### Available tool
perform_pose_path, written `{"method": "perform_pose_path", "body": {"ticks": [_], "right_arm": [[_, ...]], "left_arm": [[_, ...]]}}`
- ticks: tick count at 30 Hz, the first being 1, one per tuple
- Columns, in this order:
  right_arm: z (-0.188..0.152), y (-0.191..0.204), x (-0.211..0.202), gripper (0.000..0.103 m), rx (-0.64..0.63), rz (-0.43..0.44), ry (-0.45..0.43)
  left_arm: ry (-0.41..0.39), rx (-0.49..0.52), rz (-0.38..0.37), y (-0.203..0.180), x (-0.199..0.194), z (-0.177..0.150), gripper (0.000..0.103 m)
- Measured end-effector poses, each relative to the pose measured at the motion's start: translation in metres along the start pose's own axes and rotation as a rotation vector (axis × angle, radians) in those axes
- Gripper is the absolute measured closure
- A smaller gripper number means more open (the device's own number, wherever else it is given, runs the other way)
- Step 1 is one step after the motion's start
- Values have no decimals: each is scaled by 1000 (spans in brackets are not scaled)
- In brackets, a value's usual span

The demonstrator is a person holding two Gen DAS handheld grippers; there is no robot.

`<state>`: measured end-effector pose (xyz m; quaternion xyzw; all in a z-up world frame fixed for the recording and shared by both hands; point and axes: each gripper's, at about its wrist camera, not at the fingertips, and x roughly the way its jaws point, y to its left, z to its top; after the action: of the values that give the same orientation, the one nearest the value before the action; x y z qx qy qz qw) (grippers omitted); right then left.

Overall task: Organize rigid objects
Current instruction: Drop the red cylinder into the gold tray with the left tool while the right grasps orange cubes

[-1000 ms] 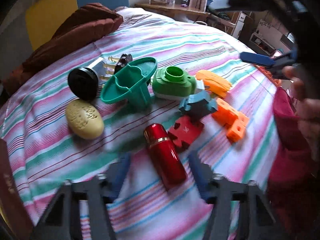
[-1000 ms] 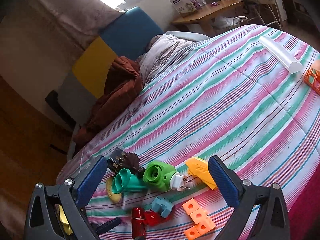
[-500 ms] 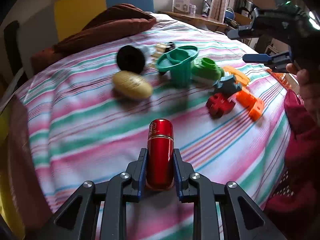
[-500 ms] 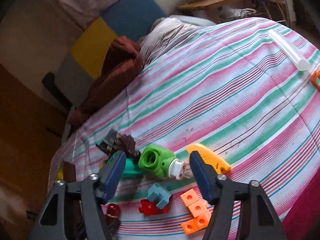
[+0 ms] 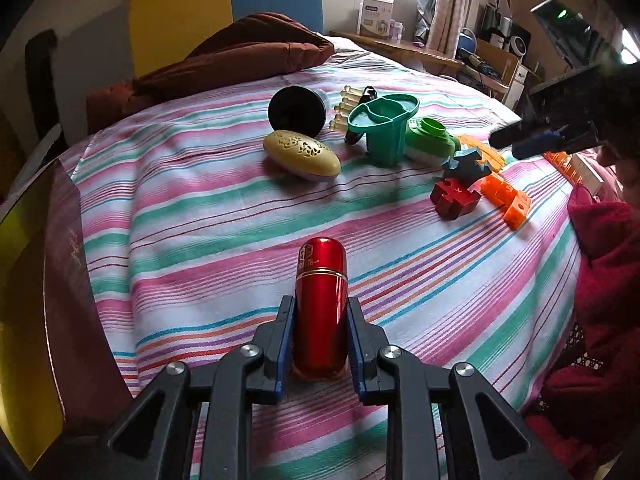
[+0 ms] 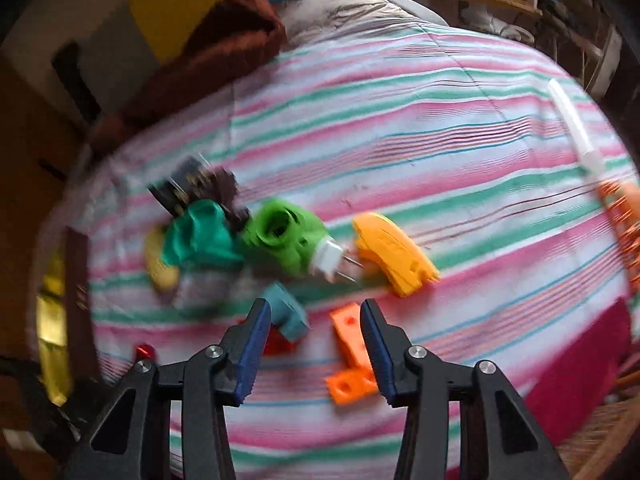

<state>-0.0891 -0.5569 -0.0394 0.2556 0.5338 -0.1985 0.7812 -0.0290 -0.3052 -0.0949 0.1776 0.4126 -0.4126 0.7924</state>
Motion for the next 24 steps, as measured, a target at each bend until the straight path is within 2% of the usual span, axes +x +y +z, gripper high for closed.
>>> {"method": "perform_pose_path", "body": {"ticks": [6,8,11,16,19,24], "right_arm": [[-14,-10,27,56,-19,-114,83],[-17,-12,37,76,-23,-137,121],[-19,-4,39,77,-75,-138,102],[-21,-9,42,75,-66,-131,109],[-18,-6,41,75,-76,-147,114],[-21,4,47,75,-87,-162,104]], "left_arm": [[8,-25,-11,5,-6,1,79],[12,-46,-22,9,-12,1,79],[-12,-97,-35,22,-31,1,79],[-115,-192,-40,61,-85,4,79],[-143,-281,18,104,-111,0,79],[-131,-450,189,197,-134,-19,79]]}}
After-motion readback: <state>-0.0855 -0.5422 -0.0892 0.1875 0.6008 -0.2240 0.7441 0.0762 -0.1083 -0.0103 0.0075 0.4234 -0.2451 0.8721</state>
